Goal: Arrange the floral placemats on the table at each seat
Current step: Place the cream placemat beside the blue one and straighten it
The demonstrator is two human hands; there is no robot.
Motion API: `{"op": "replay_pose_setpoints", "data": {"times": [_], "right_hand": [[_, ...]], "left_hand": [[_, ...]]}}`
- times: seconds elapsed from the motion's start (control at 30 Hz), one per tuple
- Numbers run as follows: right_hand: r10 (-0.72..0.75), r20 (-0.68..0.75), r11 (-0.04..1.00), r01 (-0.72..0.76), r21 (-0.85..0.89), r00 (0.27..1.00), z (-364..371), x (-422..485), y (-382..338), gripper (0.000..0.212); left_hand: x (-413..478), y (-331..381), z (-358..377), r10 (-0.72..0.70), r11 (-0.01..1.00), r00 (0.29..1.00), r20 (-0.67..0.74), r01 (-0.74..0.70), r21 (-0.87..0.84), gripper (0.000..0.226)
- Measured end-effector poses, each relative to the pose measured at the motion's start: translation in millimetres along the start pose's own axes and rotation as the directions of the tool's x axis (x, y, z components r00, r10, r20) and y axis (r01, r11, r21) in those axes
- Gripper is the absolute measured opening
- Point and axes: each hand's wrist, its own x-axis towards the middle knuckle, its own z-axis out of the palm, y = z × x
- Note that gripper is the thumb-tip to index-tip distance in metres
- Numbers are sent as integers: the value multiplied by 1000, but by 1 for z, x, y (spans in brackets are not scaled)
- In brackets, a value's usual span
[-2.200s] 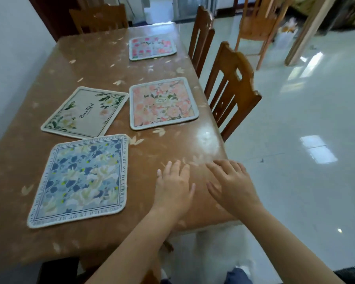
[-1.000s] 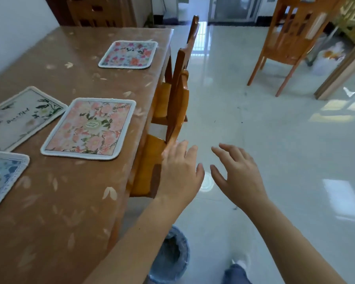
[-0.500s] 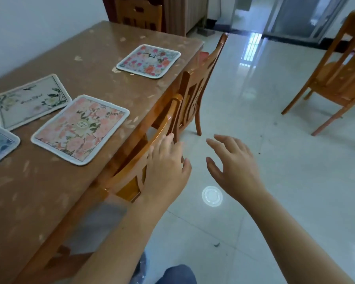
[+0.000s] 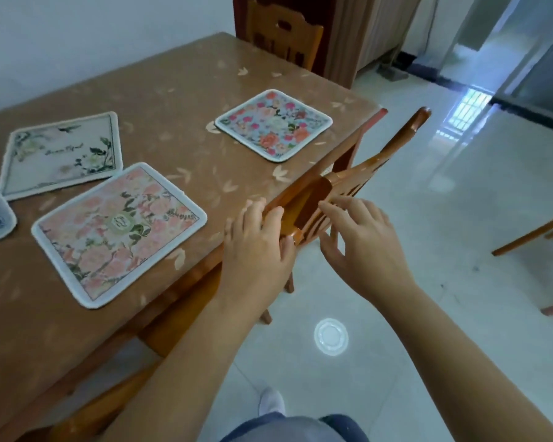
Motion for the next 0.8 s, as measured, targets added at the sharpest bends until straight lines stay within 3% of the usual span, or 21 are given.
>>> {"op": "replay_pose_setpoints", "data": {"times": [0.17, 0.3, 0.53, 0.73, 0.8], "right_hand": [[-169, 31, 982, 166, 85, 985, 23, 70, 25, 40], [-333, 49, 933, 322, 160, 942, 41, 136, 42, 40], [-630, 88, 761, 590, 271, 772, 63, 231, 51, 37], [-763, 67, 631, 717, 296, 643, 97, 268, 17, 36], [-786, 81, 609, 745, 273, 613, 113, 276, 3, 37]], "left_hand": [[42, -6, 11, -151, 988, 988, 0, 151, 33, 42], [83, -17, 18, -305, 948, 943, -129, 314, 54, 42], [124, -17, 14, -536, 814, 774, -338, 580, 37, 38], [142, -45, 7, -583, 749, 711, -393, 658, 79, 36], [150, -65, 7, -576, 749, 725, -377, 654, 112, 37]]}}
